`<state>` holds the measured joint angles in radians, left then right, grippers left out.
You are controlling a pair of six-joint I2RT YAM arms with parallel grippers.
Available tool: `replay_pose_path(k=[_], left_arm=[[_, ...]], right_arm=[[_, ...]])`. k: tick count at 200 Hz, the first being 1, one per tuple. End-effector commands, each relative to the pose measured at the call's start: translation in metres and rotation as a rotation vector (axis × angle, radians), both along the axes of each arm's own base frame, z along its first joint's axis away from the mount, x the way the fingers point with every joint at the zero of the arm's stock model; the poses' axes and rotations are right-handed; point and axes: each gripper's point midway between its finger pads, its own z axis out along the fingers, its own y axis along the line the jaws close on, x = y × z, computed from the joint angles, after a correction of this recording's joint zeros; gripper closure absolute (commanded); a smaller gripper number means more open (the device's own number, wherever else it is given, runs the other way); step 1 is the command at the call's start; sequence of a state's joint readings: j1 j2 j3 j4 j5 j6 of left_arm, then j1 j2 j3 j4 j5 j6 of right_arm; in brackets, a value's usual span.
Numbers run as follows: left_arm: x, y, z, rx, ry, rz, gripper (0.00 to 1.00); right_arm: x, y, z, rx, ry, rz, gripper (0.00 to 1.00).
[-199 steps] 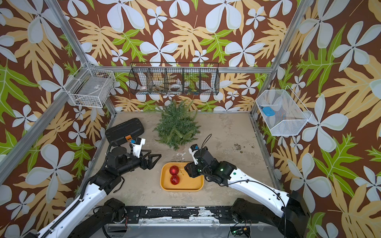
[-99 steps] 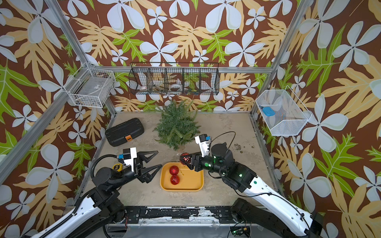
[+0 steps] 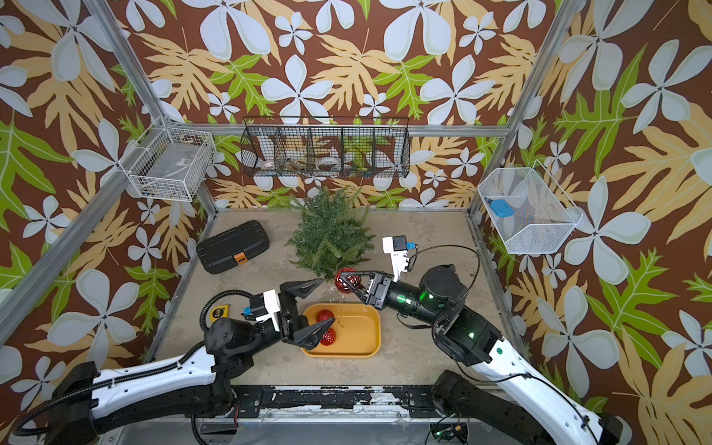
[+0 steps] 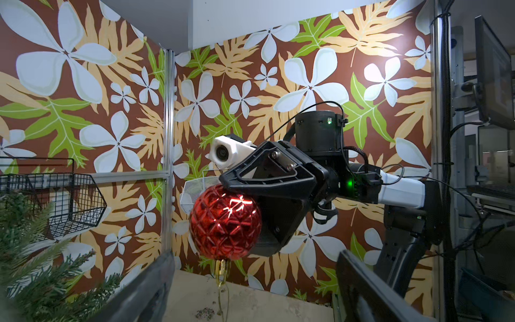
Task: Decorate the small christmas tree with ornaments
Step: Pick up an ornament from the container.
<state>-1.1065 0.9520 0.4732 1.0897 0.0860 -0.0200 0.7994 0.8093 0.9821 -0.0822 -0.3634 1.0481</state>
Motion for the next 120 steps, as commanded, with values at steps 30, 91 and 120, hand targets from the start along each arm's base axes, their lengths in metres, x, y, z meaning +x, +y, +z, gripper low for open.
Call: replay_pose_path(k=[30,91,120], left_arm=[[0.002,-0.005,0.031,-0.102,-0.11,0.051,0.11],[0.014,-0.022,0.027,-0.076,-0.12,0.108,0.14],[0.016,-0.031,0.025,-0.062,-0.117,0.1,0.2]], right_arm=[[-0.006,0.001,0.01,0.083,0.033,0.034,0.51],[-0.012,0.001,0.007,0.115,0.063,0.062,0.51],[-0.013,0.001,0.008,0.121,0.061,0.069,0.51]])
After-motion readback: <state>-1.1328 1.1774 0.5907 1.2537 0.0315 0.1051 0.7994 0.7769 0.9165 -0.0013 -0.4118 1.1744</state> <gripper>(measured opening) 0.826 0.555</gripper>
